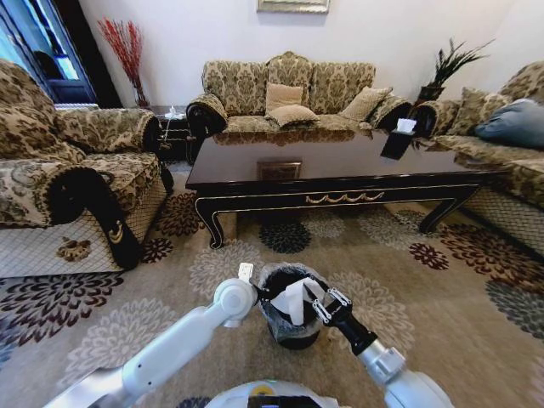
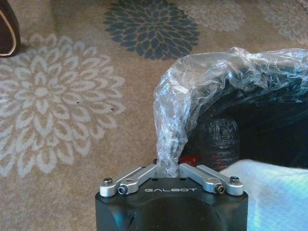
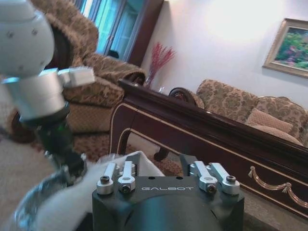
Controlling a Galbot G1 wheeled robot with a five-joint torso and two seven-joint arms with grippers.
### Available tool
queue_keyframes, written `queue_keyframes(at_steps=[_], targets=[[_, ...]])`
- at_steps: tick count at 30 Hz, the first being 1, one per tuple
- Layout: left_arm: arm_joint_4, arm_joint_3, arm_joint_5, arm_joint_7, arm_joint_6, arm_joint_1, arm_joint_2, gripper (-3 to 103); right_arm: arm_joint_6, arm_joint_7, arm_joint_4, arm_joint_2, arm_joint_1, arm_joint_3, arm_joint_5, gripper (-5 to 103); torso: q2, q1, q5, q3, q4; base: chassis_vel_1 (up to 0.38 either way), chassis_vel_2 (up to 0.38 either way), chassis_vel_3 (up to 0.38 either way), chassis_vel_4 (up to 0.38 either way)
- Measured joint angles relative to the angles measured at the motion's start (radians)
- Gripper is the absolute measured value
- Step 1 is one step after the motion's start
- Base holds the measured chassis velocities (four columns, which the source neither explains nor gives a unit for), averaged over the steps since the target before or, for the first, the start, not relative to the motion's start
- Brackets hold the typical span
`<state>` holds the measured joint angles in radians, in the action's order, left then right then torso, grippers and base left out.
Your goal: Move to the front of the table and pick up the trash from the floor, then place it into the trash bin.
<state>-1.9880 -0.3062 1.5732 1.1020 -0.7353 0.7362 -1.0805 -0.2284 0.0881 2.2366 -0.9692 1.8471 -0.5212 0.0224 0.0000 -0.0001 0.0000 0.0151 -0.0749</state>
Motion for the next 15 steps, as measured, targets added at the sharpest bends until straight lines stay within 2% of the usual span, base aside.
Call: queue_keyframes(at_steps=[1,4,5,7,8,10,12,14,15], targets=[[-0.002,0.004,0.001,0.000,0.000,0.003,0.002,0,-0.001,0.009,-0.008,0.000,0.001,-0.001,-0.027,51,0.000,0.000,-0.0001,0.000,-0.0001,0.000,0.000,0.000,0.000],[-0.012,0.018,0.005,0.000,0.000,0.015,0.005,0,-0.020,0.020,-0.045,-0.003,-0.005,-0.010,-0.153,67,0.000,0.000,0.0000,0.000,-0.0001,0.000,0.000,0.000,0.000],[-0.012,0.018,0.005,0.000,0.000,0.015,0.005,0,-0.020,0.020,-0.045,-0.003,-0.005,-0.010,-0.153,67,0.000,0.000,0.0000,0.000,-0.0001,0.000,0.000,0.000,0.000],[-0.018,0.030,0.009,0.000,0.000,0.023,0.012,0,-0.026,0.016,-0.055,-0.005,-0.007,-0.020,-0.201,78,0.000,0.000,-0.0001,0.000,-0.0002,0.000,0.000,0.000,0.000],[-0.018,0.041,0.011,0.000,0.000,0.030,0.018,0,-0.027,0.008,-0.055,-0.005,-0.008,-0.027,-0.209,84,0.000,0.000,-0.0001,0.000,-0.0002,0.000,0.000,0.000,0.000],[-0.018,0.054,0.011,0.000,0.000,0.036,0.023,0,-0.028,0.003,-0.055,-0.005,-0.008,-0.033,-0.212,84,0.000,0.000,-0.0002,0.000,-0.0001,0.000,0.000,0.000,0.000],[-0.010,0.092,0.015,-0.002,0.000,0.049,0.034,0,-0.040,-0.003,-0.055,-0.003,-0.007,-0.047,-0.225,94,0.000,0.000,-0.0002,0.000,0.0000,0.000,0.000,0.000,0.000],[-0.009,0.099,0.016,-0.002,0.000,0.050,0.035,0,-0.042,-0.004,-0.055,-0.003,-0.007,-0.048,-0.228,97,0.000,0.000,-0.0002,0.000,0.0000,0.000,0.000,0.000,0.000],[-0.002,0.133,0.021,-0.005,0.000,0.056,0.041,0,-0.050,-0.006,-0.053,-0.002,-0.002,-0.050,-0.239,99,0.000,0.000,-0.0001,0.000,0.0000,0.000,0.000,0.000,0.000]])
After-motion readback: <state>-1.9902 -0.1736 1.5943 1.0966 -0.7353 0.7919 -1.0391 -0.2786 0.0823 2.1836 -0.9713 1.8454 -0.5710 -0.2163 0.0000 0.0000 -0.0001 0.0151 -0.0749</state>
